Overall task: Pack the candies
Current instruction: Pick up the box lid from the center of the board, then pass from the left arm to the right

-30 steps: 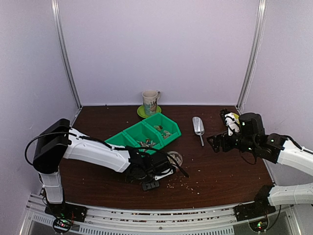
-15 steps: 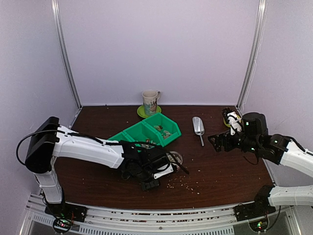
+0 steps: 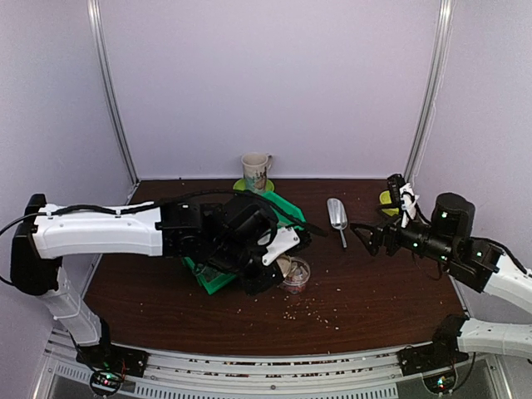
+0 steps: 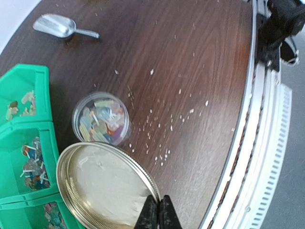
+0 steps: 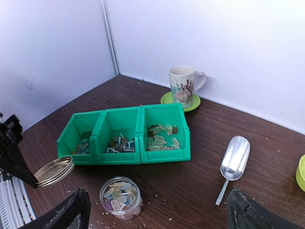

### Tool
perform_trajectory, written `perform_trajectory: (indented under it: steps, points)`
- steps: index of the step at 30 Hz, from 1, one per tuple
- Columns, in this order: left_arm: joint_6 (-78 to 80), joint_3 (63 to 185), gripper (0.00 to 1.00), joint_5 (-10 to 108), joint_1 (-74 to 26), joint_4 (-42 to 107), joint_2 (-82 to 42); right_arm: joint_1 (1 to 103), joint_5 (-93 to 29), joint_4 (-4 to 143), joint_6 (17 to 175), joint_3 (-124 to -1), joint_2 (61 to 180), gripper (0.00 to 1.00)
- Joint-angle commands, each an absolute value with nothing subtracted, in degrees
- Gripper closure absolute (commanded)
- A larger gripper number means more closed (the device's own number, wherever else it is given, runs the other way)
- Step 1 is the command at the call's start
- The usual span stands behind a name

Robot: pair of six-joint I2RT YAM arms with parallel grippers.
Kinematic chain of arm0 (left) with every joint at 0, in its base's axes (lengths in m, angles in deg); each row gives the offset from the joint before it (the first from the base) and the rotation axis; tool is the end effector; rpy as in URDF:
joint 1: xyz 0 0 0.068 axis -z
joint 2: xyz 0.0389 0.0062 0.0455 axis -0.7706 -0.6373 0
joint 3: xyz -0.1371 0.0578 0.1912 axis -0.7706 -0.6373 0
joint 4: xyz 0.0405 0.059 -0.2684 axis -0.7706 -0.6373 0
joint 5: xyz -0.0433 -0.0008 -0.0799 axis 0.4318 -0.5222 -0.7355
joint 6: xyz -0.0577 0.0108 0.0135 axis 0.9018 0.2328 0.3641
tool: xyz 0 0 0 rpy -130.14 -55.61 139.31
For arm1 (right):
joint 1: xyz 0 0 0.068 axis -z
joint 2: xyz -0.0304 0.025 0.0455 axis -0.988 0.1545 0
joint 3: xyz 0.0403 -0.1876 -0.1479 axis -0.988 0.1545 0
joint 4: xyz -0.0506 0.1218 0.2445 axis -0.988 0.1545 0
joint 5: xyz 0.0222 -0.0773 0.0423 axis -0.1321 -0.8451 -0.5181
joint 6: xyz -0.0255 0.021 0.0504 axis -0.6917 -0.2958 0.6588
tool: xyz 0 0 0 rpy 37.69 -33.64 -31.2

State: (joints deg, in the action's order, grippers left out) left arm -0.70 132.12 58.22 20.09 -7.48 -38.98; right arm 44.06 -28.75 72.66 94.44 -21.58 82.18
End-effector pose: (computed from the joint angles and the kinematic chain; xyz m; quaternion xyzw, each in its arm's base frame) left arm 0.1276 -0.3583 0.2472 0.4775 0.8151 -0.2064 0.2552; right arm 0.1805 0.1468 0.2682 -0.2684 0.7284 0.2953 0.5570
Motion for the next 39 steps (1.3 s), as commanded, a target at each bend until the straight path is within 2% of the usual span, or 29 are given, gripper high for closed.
perform_trajectory:
  steps: [1,12,21,39]
  points:
    - [3.7,133.8,1.0,53.7,18.0,-3.6,-36.3,43.2,-20.4,56.2,91.5,-14.9,78.7,0.01]
    - [10.6,134.9,1.0,39.5,13.3,12.6,-34.3,36.6,-19.3,39.6,80.1,-7.8,82.0,0.01]
    - [16.7,132.9,1.0,29.2,12.7,26.5,-36.0,28.7,-24.6,36.1,69.4,-9.6,88.1,0.01]
    - [25.0,128.3,1.0,23.3,12.0,38.9,-37.9,25.9,-27.7,28.7,70.7,-9.0,90.6,0.01]
